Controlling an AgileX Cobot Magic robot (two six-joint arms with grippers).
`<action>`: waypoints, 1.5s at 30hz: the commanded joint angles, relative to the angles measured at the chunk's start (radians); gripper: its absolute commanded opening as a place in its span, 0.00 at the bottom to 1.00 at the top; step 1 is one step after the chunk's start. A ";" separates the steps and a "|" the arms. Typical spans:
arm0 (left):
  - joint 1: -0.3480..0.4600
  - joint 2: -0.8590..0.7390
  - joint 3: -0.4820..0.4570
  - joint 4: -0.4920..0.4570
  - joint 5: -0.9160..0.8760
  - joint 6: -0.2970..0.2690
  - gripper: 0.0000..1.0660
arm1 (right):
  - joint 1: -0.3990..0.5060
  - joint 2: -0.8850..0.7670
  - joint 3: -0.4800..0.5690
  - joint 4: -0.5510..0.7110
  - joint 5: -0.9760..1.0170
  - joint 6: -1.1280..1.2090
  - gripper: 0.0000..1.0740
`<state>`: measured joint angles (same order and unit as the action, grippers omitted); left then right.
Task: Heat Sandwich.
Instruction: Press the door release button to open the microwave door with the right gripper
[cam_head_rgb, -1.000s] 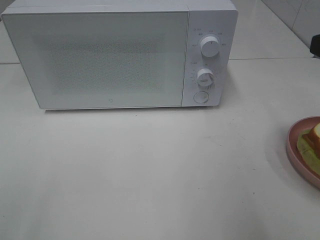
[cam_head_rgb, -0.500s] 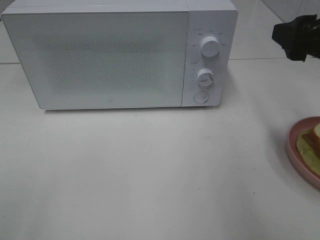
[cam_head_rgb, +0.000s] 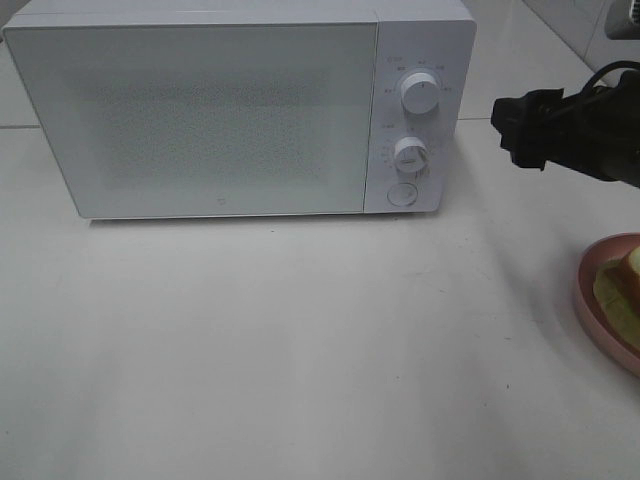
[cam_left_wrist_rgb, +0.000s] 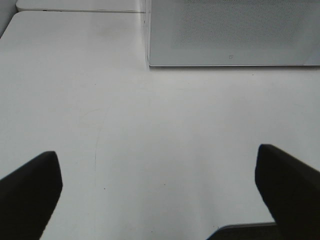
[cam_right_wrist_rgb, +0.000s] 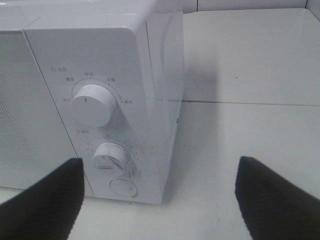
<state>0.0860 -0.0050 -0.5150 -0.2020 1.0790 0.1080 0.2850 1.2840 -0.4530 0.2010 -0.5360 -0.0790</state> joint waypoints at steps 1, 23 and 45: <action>-0.005 -0.017 0.001 -0.001 -0.004 -0.005 0.92 | 0.057 0.034 0.031 0.126 -0.115 -0.077 0.70; -0.005 -0.017 0.001 -0.001 -0.004 -0.005 0.92 | 0.352 0.334 0.052 0.440 -0.469 -0.153 0.70; -0.005 -0.017 0.001 -0.001 -0.004 -0.004 0.92 | 0.469 0.441 0.051 0.525 -0.541 -0.039 0.70</action>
<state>0.0860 -0.0050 -0.5150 -0.2020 1.0790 0.1080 0.7500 1.7300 -0.4020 0.7300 -1.0640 -0.1830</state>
